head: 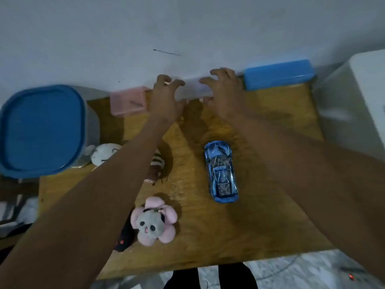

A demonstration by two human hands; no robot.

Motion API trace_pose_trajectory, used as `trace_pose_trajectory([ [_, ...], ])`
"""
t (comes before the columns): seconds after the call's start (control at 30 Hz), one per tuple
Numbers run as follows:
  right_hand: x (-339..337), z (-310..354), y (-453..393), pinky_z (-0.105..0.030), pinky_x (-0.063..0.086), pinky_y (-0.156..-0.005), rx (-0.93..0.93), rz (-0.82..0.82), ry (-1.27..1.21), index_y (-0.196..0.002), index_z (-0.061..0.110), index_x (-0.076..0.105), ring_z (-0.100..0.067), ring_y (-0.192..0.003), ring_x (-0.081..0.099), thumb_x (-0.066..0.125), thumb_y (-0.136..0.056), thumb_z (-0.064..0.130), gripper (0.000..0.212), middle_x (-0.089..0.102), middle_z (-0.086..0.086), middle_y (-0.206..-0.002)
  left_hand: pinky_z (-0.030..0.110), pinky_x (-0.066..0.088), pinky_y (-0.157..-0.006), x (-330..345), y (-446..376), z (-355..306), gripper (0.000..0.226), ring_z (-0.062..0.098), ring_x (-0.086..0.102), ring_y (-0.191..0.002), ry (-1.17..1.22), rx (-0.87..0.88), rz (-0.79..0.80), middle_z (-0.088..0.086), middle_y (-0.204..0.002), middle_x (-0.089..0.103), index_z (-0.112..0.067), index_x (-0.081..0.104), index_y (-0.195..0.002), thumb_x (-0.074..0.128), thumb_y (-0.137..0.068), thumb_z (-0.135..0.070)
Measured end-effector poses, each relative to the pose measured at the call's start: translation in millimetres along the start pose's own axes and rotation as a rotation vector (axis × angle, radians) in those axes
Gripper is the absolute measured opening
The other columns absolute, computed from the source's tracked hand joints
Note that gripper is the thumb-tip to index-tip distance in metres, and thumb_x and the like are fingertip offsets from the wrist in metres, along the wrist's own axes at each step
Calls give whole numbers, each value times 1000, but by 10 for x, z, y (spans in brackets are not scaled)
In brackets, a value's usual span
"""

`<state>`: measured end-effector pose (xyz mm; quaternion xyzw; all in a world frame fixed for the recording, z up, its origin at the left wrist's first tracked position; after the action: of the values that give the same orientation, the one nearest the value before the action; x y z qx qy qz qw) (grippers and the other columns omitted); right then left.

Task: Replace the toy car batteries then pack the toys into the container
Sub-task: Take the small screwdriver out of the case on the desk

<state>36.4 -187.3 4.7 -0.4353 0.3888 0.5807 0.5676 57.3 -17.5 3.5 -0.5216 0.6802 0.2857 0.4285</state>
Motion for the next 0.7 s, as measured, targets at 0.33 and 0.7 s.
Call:
trace_pose_trajectory([
  [0.33,73,-21,-32,-49,40,-101,27,-4,70,-131,34,60,-30,-125,49,65,-92,27,40,55,-3,-136,45,55,-91,159,26,140,35,38,57,-114,-5,-21,-104,22,-128,51,-13,70,-117,67,-85,0],
  [0.7,-3,-94,-33,-51,47,-95,-1,-259,-56,-120,27,71,-30,-117,56,61,-93,30,29,68,-4,-122,35,51,-95,110,133,99,57,31,57,-114,65,-47,-190,20,-141,44,-18,57,-139,67,-87,3],
])
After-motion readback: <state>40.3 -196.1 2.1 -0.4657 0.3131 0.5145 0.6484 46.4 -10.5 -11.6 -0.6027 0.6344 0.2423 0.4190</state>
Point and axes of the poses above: each hand's wrist, its own y-axis away from the middle knuckle, its own x-axis out of the palm, z = x × y, the point moved 6 cm from there along -y, towards the middle knuckle
